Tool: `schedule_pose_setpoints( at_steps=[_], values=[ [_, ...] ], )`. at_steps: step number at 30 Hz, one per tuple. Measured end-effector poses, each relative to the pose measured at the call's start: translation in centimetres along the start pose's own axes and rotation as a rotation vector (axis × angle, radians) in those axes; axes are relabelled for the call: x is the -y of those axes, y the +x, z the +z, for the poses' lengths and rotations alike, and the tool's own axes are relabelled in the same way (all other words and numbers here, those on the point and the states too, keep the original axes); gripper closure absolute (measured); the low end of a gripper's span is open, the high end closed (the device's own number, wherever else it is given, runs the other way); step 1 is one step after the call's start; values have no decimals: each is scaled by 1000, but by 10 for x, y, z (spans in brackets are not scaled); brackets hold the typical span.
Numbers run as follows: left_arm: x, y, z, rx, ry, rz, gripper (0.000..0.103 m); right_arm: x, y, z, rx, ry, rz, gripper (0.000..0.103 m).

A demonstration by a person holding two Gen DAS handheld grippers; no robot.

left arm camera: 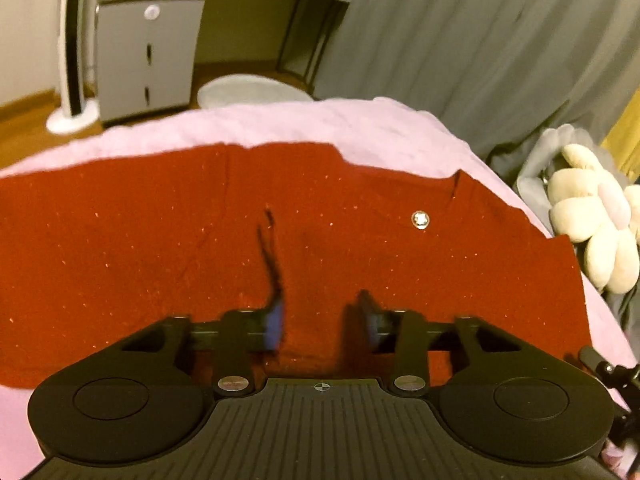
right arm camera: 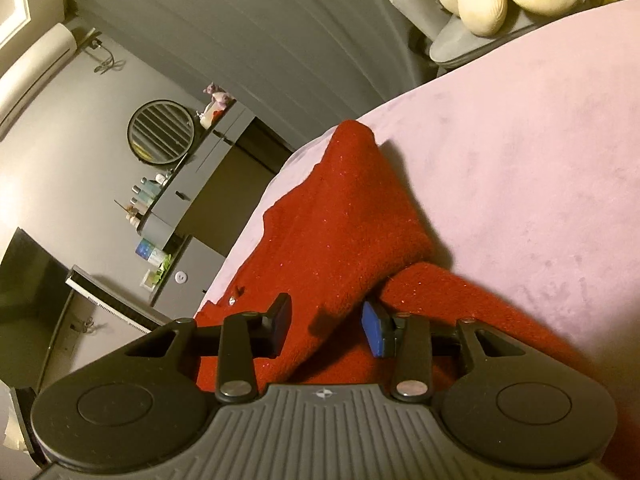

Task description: Fold small clothes

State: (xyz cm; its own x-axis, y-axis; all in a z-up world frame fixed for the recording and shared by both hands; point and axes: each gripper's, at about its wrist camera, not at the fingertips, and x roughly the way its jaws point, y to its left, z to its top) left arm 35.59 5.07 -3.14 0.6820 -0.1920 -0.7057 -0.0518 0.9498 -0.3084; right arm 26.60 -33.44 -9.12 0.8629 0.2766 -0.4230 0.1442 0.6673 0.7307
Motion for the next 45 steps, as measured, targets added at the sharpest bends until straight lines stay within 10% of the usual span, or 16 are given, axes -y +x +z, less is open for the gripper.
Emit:
schedule_pose_setpoints(
  at_steps=[2, 12, 16, 26, 39, 45],
  values=[
    [0, 0, 6, 14, -5, 13, 90, -6, 5, 0, 9, -44, -20, 70],
    [21, -21, 25, 193, 63, -21, 91, -27, 0, 5, 170, -215, -131, 92],
    [23, -24, 28, 262, 96, 53, 91, -27, 12, -2, 49, -210, -32, 90],
    [-15, 8, 18, 114, 36, 121, 91, -15, 11, 2, 53, -103, -68, 79],
    [-11, 3, 18, 193, 104, 174, 91, -36, 13, -15, 55, -351, -126, 91],
    [-16, 8, 6, 142, 132, 238, 74, -43, 15, -5, -85, -416, -205, 74]
  ],
)
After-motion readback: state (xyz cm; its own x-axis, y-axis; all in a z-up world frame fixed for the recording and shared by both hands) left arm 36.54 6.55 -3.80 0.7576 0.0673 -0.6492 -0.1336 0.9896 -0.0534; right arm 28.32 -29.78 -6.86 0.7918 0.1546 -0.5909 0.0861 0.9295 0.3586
